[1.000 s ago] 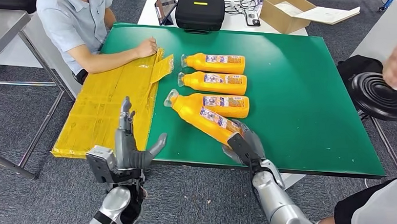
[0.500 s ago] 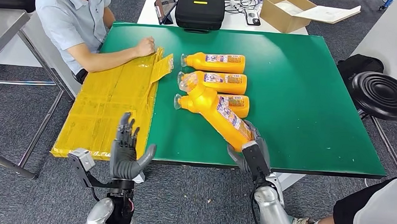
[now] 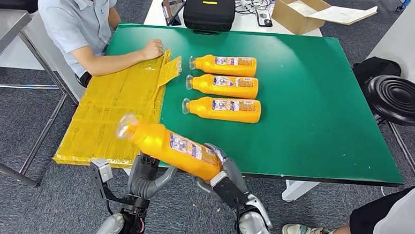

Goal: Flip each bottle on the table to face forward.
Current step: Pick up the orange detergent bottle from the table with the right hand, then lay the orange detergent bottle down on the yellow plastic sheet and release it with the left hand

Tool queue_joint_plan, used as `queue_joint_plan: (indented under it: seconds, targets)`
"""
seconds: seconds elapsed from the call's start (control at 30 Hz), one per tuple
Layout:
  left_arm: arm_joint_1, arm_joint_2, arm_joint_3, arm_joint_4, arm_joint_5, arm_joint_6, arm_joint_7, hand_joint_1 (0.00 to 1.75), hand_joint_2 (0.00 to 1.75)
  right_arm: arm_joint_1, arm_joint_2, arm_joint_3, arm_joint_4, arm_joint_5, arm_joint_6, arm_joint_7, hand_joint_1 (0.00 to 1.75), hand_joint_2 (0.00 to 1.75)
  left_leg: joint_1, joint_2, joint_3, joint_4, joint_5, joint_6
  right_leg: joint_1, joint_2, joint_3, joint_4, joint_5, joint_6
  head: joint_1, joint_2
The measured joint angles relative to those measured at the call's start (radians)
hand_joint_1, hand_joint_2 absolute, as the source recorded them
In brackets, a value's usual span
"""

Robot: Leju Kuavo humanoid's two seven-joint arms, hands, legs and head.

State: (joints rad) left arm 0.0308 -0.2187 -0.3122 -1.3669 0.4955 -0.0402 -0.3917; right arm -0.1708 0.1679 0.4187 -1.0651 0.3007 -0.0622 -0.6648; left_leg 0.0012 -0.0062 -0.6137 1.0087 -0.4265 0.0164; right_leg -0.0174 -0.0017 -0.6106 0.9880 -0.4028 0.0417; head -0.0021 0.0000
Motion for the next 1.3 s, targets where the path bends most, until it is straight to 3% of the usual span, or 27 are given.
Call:
queue_joint_plan:
  seconds: [0.2, 0.43, 0.57, 0.7, 0.73, 0.83, 0.87, 1.13, 1.3]
  targets:
    - [-0.001, -0.003, 0.000, -0.002, 0.000, 0.010, -0.011, 0.00, 1.75, 0.004, 0.013, 0.079, 0.000, 0.006, -0.014, -0.014, 1.75, 1.75, 0.000, 0.000, 0.000, 0.000, 0.000, 0.000, 0.000, 0.000, 0.000, 0.000, 0.000, 0.000, 0.000, 0.000]
    - [-0.001, -0.007, 0.000, -0.005, 0.002, 0.010, -0.017, 0.00, 1.75, 0.005, 0.016, 0.107, 0.000, 0.003, -0.013, -0.016, 1.75, 1.75, 0.000, 0.000, 0.000, 0.000, 0.000, 0.000, 0.000, 0.000, 0.000, 0.000, 0.000, 0.000, 0.000, 0.000]
    - [-0.001, -0.007, -0.001, -0.013, 0.041, -0.036, -0.030, 0.00, 1.75, 0.002, 0.017, 0.129, 0.004, -0.014, 0.014, -0.011, 1.75, 1.75, 0.000, 0.000, 0.000, 0.000, 0.000, 0.000, 0.000, 0.000, 0.000, 0.000, 0.000, 0.000, 0.000, 0.000]
    - [0.004, -0.007, 0.001, -0.032, 0.118, -0.119, -0.021, 1.72, 1.75, -0.014, 0.024, 0.157, 0.028, -0.022, 0.024, 0.005, 1.71, 1.75, 0.000, 0.000, 0.000, 0.000, 0.000, 0.000, 0.000, 0.000, 0.000, 0.000, 0.000, 0.000, 0.000, 0.000]
    - [0.006, -0.007, 0.003, -0.036, 0.128, -0.131, -0.017, 1.75, 1.75, -0.018, 0.025, 0.163, 0.036, -0.024, 0.028, 0.007, 1.57, 1.75, 0.000, 0.000, 0.000, 0.000, 0.000, 0.000, 0.000, 0.000, 0.000, 0.000, 0.000, 0.000, 0.000, 0.000]
    - [0.014, -0.007, 0.014, -0.039, 0.158, -0.169, -0.013, 1.75, 1.75, -0.030, 0.027, 0.178, 0.055, -0.030, 0.045, 0.007, 0.32, 1.75, 0.000, 0.000, 0.000, 0.000, 0.000, 0.000, 0.000, 0.000, 0.000, 0.000, 0.000, 0.000, 0.000, 0.000]
    - [0.017, -0.007, 0.019, -0.039, 0.170, -0.187, -0.012, 1.75, 1.75, -0.032, 0.027, 0.185, 0.061, -0.031, 0.052, 0.004, 0.03, 1.75, 0.000, 0.000, 0.000, 0.000, 0.000, 0.000, 0.000, 0.000, 0.000, 0.000, 0.000, 0.000, 0.000, 0.000]
    - [0.024, -0.006, 0.046, -0.039, 0.247, -0.307, 0.027, 1.75, 1.75, -0.034, 0.024, 0.215, 0.085, -0.038, 0.097, -0.015, 0.00, 1.75, 0.000, 0.001, 0.000, 0.000, 0.000, 0.000, 0.000, 0.000, -0.001, 0.000, 0.000, 0.000, 0.000, 0.000]
    - [0.026, -0.006, 0.053, -0.035, 0.244, -0.315, 0.042, 1.75, 1.75, -0.021, 0.018, 0.215, 0.083, -0.031, 0.087, -0.009, 0.00, 1.75, 0.000, 0.001, 0.000, 0.000, 0.000, 0.000, 0.000, 0.000, -0.001, 0.000, 0.000, 0.000, 0.000, 0.000]
